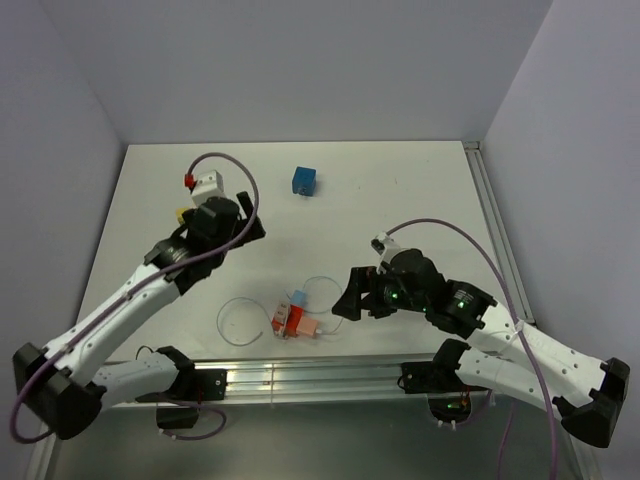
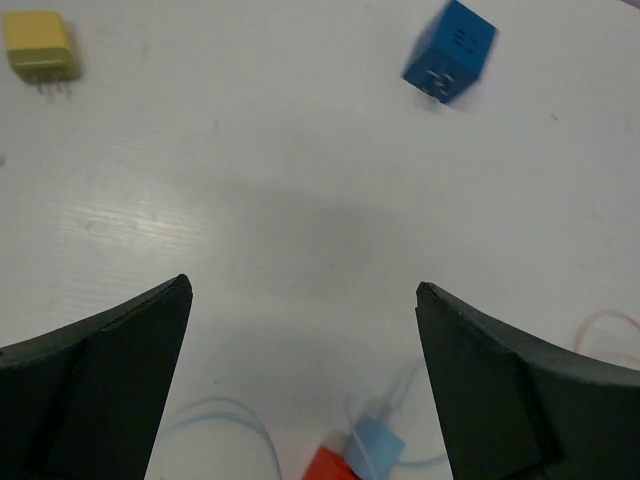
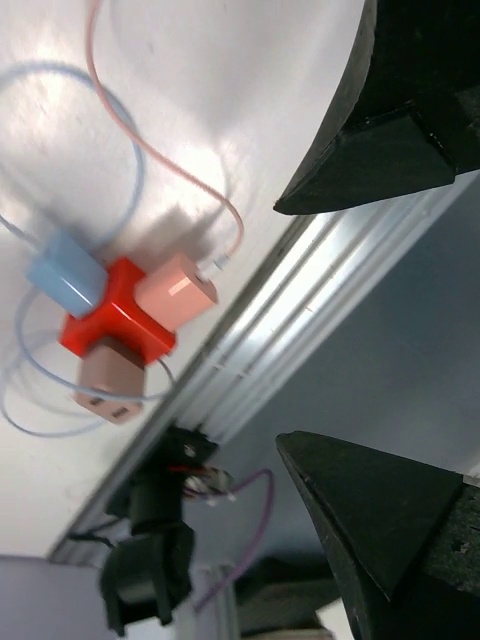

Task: Insert the plug

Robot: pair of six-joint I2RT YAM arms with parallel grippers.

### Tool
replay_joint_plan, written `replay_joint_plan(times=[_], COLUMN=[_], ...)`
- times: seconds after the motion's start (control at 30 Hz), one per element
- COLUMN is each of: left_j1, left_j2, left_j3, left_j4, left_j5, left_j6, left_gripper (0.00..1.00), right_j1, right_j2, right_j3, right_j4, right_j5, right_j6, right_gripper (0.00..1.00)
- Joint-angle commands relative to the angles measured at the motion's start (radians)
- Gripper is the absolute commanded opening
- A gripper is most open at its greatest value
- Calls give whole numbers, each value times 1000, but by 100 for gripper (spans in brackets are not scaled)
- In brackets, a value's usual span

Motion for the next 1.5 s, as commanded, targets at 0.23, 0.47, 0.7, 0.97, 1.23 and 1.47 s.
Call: replay_joint_plan(times=[0.23,0.47,0.7,0.97,1.23,1.47], left_j1=[510,635,681,713,729,729], left_j2=[397,624,738,863,910,962], left_j3=[183,219,287,383,381,416], left_j4=[17,69,163,114,126,102], left_j5=[-3,-17,100,73,106,112], left_j6=[45,63,83,86,83,100], left_gripper=[100,99,95,95,86,80], right_j1=[-35,-49,-58,-69,-75,-75], right_j2=[-5,-10,-16,-73,-108,-131], right_j3=[86,37,15,1,-5,-2], right_j4=[-58,-15,-19,-54,-82,-97], right_j5=[178,103,83,104,110,106], right_j6=[-73,-80,-94,-96,-82,-68], right_gripper=[95,95,95,95,95,95])
